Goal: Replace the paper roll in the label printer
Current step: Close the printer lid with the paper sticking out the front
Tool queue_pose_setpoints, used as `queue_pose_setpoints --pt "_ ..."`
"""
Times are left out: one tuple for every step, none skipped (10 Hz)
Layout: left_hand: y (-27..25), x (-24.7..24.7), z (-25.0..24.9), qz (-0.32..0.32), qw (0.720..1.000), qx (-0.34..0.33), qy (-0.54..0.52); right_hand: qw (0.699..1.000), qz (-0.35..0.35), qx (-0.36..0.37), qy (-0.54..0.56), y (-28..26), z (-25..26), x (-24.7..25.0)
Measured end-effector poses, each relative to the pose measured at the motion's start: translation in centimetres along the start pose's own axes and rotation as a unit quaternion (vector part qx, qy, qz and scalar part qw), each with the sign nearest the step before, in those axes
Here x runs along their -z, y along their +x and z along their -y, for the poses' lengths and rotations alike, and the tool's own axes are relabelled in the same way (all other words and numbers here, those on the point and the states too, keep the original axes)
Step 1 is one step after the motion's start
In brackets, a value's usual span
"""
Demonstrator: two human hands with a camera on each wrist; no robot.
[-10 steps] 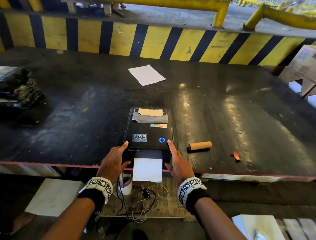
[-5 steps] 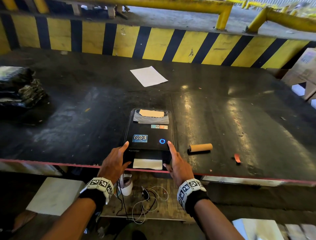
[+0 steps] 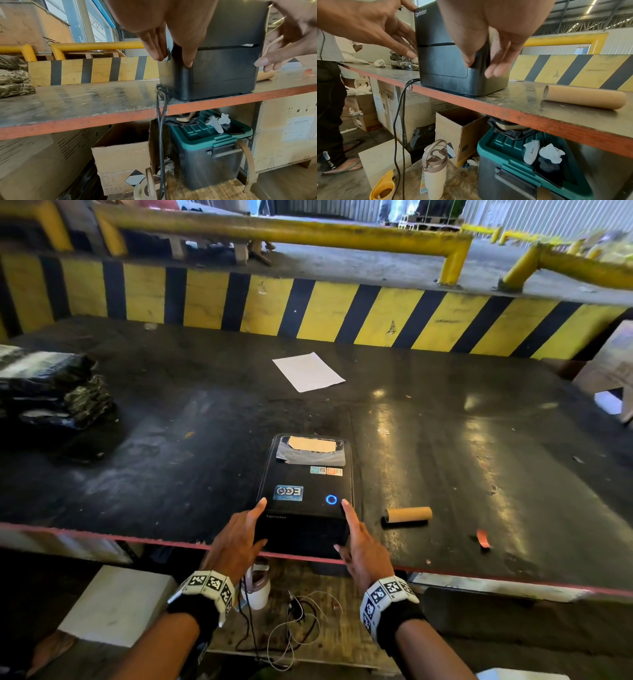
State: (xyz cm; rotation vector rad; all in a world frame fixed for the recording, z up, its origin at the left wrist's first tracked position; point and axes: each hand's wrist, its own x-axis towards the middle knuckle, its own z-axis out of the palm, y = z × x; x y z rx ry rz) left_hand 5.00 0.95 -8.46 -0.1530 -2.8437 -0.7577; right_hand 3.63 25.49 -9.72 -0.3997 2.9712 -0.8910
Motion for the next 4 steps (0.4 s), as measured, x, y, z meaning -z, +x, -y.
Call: queue_pose_setpoints --pt "0.0 0.2 0.0 0.01 1.0 0.002 -0.004 1.0 0.001 0.005 -0.001 0.0 -0.1 0.0" --pt "-0.3 0.4 -0.1 0.031 0.999 0.006 -0.006 1.0 0.01 -0.002 -0.002 -0.2 0.1 0.0" --pt "-0.2 0.7 0.0 0.042 0.999 0.013 -0.011 1.0 0.02 -0.017 -0.002 0.0 0.3 0.2" --pt "-0.1 1.3 -0.6 0.072 0.996 0.035 -0.029 0.998 0.051 -0.038 0.018 0.0 1.0 0.9"
